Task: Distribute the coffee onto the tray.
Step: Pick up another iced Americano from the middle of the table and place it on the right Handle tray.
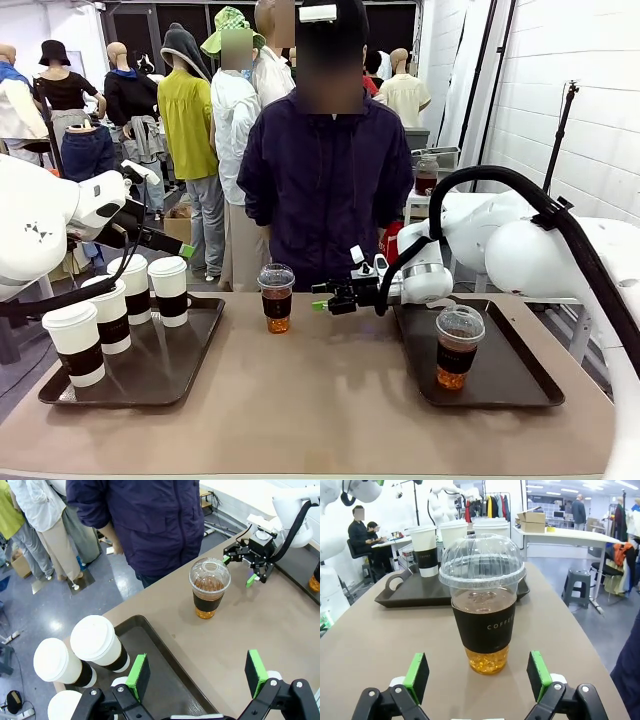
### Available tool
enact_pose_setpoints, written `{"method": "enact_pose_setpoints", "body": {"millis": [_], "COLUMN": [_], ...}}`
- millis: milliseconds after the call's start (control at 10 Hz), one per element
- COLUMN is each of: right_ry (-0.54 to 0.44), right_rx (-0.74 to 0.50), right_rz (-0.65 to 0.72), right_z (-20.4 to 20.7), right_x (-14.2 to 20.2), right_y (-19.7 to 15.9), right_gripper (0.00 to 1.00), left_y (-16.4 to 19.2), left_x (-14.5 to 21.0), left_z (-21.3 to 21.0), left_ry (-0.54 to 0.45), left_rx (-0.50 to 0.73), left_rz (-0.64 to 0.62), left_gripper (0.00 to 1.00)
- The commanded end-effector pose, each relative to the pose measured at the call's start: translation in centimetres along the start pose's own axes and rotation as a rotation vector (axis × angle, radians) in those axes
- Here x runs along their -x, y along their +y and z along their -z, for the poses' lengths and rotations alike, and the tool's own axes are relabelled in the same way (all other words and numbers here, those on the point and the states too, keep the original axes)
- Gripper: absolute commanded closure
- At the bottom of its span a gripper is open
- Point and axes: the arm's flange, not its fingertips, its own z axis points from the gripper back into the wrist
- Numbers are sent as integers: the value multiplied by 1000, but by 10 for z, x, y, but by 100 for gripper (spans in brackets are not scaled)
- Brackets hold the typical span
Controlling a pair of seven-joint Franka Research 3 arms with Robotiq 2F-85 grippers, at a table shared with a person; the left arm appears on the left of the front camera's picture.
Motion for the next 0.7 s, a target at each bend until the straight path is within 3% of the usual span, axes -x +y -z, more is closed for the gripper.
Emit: {"method": "enact_pose_setpoints", "body": {"millis": [0,600], "right_ry": [-19,-35], "right_rx": [9,-42], "right_rz": [3,4], "right_z": [18,48], "right_x": [-1,-2], "right_y": [-14,-26], "right_gripper": [0,0], "left_y": [1,1], "left_x": [0,0], "left_z": [0,0], "left_ry": [3,3], "left_rx": [2,2], "left_rz": [-2,-2], "left_gripper": [0,0]}}
